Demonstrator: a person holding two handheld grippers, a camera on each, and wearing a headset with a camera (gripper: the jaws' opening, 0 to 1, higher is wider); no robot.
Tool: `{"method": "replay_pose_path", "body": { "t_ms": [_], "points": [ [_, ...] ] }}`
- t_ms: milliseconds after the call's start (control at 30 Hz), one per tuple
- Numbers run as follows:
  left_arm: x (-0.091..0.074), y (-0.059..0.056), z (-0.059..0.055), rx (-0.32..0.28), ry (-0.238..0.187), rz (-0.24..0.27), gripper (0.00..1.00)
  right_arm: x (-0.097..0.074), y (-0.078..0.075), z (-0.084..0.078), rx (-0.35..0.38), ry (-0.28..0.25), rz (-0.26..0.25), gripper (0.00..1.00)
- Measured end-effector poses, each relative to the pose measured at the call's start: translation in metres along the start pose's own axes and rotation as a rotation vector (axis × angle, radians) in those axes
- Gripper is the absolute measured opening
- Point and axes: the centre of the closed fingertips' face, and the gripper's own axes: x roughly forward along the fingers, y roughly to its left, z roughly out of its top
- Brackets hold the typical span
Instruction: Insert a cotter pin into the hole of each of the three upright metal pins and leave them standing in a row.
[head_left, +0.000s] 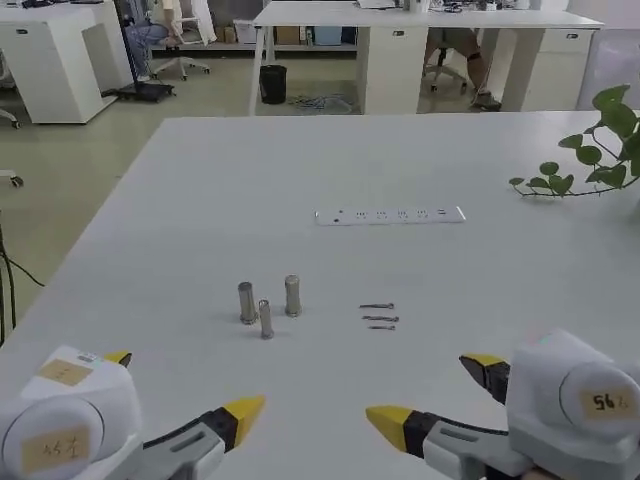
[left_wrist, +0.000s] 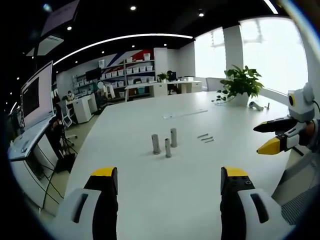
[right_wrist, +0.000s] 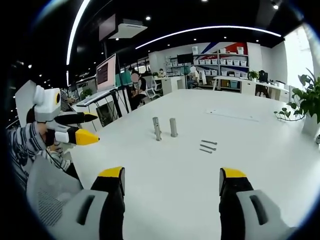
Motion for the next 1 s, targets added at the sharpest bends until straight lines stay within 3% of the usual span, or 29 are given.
{"method": "replay_pose_path", "body": {
  "t_ms": [633,900,1000],
  "points": [
    [0.007,0.002,0.0,0.006,0.005,-0.001,0.79,-0.002,-0.002,0.003,-0.006,-0.016,0.001,0.75],
    [0.018,0.004,0.006,0.016,-0.003,-0.02,0.75,-0.001,-0.004,0.003,-0.01,-0.009,0.002,0.74],
    [0.026,0.005,0.009,0.024,-0.008,-0.036,0.69,-0.001,-0.004,0.004,-0.011,-0.011,0.004,0.74]
  ]
}}
